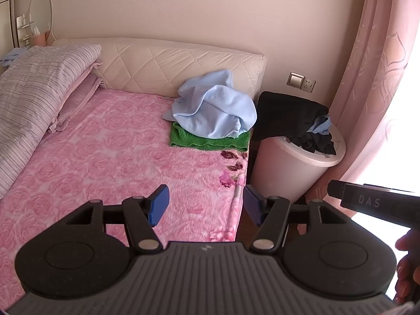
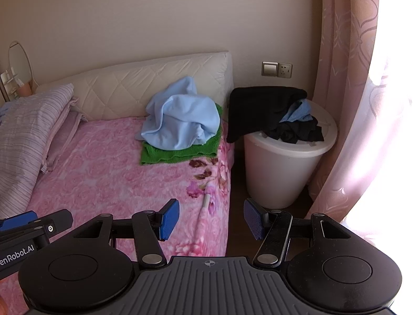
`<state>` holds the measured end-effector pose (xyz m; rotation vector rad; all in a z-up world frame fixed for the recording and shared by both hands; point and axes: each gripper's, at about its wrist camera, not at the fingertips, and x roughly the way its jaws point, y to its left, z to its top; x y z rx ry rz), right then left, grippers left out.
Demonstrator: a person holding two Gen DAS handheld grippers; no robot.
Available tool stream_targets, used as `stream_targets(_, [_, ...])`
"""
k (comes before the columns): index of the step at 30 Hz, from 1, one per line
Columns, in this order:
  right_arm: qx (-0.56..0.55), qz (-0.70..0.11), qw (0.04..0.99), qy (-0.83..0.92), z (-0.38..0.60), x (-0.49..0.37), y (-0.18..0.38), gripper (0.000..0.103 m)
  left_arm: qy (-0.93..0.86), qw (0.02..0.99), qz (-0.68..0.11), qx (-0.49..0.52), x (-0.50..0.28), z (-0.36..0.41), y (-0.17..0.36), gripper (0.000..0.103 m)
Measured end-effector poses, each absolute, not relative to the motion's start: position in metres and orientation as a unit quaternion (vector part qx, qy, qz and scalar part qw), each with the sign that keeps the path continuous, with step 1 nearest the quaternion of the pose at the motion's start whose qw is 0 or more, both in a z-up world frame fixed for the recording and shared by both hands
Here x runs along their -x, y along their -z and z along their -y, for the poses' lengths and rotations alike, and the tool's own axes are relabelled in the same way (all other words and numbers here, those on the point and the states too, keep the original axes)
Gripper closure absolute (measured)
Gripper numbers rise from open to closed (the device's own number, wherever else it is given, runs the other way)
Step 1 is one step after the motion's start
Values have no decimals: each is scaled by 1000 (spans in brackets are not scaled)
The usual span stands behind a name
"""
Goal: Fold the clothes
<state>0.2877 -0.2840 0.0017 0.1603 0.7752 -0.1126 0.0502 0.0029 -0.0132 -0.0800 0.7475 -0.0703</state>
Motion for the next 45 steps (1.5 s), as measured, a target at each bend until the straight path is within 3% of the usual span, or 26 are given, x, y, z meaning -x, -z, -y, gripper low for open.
stream_targets(32, [-62,-354,933,38,280,-320,7,44,41,920,-383,73,-89,-23,27,45])
stream_targets(45, [-52,-357,932,-26,299,-382,34,45,22,911,-399,99,-150,-20,47,46])
